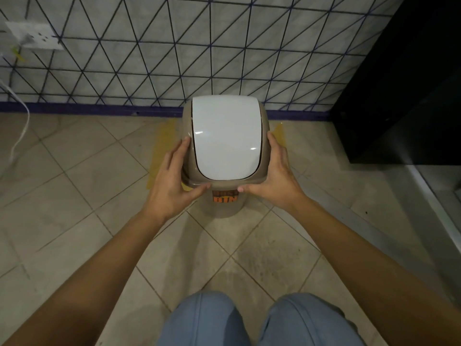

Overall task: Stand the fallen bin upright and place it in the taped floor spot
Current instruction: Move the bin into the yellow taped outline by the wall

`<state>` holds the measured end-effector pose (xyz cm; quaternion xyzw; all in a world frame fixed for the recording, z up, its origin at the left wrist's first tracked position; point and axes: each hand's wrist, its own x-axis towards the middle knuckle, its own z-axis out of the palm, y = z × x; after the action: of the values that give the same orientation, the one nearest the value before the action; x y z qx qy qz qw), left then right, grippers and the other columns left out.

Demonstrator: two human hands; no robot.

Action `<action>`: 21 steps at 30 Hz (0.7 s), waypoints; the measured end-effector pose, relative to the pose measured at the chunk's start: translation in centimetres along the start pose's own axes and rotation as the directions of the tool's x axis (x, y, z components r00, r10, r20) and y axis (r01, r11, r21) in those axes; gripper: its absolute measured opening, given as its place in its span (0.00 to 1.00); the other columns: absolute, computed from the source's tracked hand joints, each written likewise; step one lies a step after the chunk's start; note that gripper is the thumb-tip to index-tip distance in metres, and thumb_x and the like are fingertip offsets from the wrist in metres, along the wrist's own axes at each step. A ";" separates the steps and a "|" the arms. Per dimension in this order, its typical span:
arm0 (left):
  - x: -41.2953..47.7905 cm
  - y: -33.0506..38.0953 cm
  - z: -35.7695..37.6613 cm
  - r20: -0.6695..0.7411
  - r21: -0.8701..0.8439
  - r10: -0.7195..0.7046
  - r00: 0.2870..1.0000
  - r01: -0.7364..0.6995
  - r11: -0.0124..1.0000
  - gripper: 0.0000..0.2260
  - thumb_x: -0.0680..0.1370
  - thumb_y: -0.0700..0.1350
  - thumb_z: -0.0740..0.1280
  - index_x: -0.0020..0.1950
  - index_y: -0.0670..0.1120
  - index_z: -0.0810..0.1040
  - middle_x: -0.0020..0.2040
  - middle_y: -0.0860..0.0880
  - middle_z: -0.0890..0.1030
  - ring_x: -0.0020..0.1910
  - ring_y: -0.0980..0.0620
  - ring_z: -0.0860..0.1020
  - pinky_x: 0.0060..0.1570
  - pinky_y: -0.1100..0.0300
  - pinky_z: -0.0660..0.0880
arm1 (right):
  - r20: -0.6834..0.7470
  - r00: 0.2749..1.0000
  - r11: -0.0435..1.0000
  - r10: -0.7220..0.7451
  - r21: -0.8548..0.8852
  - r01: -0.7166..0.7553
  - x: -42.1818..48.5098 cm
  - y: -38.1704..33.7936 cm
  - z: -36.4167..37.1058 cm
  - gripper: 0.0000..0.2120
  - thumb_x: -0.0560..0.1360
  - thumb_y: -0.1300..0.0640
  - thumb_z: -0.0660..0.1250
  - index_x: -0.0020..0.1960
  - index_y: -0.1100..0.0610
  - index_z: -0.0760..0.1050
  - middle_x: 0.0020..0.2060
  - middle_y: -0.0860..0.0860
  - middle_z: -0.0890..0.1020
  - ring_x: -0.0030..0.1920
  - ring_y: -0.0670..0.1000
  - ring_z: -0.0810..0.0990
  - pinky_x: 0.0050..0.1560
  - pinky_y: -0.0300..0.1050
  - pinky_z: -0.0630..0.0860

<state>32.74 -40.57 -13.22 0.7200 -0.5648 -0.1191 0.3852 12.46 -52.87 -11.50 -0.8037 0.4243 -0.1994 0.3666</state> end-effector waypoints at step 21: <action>5.2 -1.3 0.9 -0.047 0.056 0.047 0.998 -0.044 0.997 0.43 0.68 0.50 0.75 0.76 0.49 0.53 0.64 0.43 0.70 0.58 0.54 0.70 0.57 0.62 0.68 | -0.013 1.000 0.998 -0.015 -0.062 0.014 6.1 0.4 -0.9 0.61 0.59 0.55 0.80 0.75 0.52 0.39 0.73 0.54 0.53 0.74 0.52 0.51 0.74 0.54 0.54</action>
<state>34.82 -45.58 -13.37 0.7199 -0.5746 -0.0772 0.3816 15.12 -58.47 -11.16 -0.8163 0.4269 -0.1943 0.3373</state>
